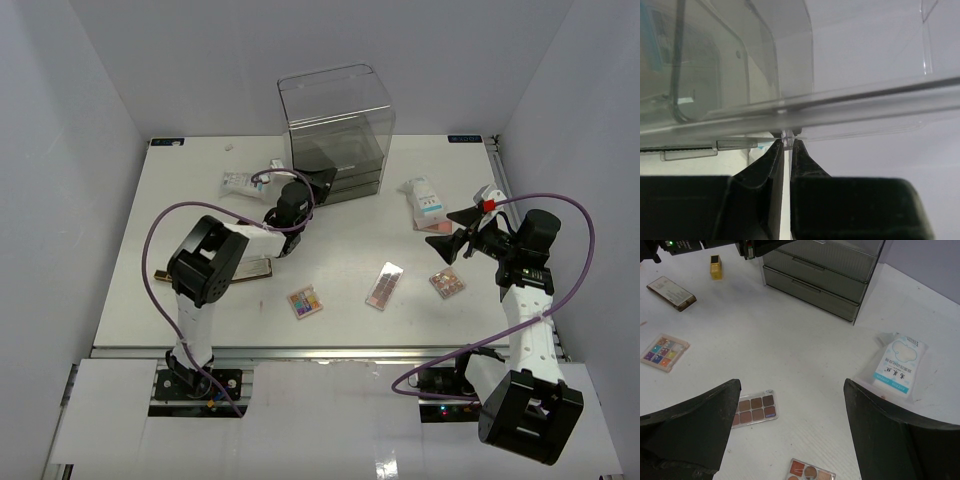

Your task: Organize the makeup

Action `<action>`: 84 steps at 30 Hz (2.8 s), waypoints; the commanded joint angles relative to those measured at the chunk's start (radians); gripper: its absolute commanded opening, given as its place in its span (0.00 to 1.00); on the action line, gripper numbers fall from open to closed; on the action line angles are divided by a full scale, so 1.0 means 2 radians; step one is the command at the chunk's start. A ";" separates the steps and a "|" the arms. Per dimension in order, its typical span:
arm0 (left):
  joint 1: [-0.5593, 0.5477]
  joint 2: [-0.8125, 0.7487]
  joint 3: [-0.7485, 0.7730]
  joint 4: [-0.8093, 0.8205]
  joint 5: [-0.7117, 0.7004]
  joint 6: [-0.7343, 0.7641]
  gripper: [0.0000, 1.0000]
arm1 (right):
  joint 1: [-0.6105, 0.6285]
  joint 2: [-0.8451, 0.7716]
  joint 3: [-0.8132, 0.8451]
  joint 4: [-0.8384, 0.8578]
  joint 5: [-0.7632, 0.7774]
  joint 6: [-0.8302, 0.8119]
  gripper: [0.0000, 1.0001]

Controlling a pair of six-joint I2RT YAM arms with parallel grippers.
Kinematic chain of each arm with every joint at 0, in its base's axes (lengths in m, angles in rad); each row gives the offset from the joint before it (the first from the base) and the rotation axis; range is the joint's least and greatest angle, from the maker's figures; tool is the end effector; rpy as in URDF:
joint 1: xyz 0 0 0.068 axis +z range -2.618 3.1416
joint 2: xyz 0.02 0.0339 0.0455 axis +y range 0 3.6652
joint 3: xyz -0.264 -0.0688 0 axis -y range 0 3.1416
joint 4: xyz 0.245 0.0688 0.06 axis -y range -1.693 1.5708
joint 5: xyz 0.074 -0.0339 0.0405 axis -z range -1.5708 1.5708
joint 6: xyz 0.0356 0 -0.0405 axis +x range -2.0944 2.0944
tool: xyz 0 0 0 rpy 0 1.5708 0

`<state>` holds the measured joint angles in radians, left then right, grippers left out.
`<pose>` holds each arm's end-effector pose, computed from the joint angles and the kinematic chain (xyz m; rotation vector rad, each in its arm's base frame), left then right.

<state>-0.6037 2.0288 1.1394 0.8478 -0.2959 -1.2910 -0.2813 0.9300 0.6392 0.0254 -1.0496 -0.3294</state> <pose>0.3727 -0.2444 0.1933 -0.8189 1.5515 -1.2014 0.2032 -0.0266 0.2883 -0.7372 1.5630 0.5094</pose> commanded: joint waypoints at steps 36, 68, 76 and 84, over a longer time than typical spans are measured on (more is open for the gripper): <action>0.008 -0.172 -0.051 0.057 0.098 0.021 0.00 | 0.119 0.372 0.231 -0.005 0.388 0.078 0.93; 0.018 -0.187 -0.027 0.044 0.120 0.023 0.00 | 0.131 0.412 0.285 -0.047 0.263 -0.044 0.15; 0.018 -0.187 -0.019 0.046 0.123 0.017 0.00 | 0.202 0.305 0.226 -0.117 0.191 -0.222 0.14; 0.018 -0.189 -0.003 0.037 0.125 0.018 0.00 | 0.335 0.295 0.236 -0.042 0.387 -0.273 0.15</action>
<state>-0.5816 1.7241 1.0737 0.8939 -0.0400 -1.2568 0.2949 1.5249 1.0878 -0.1587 -0.4966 -0.7699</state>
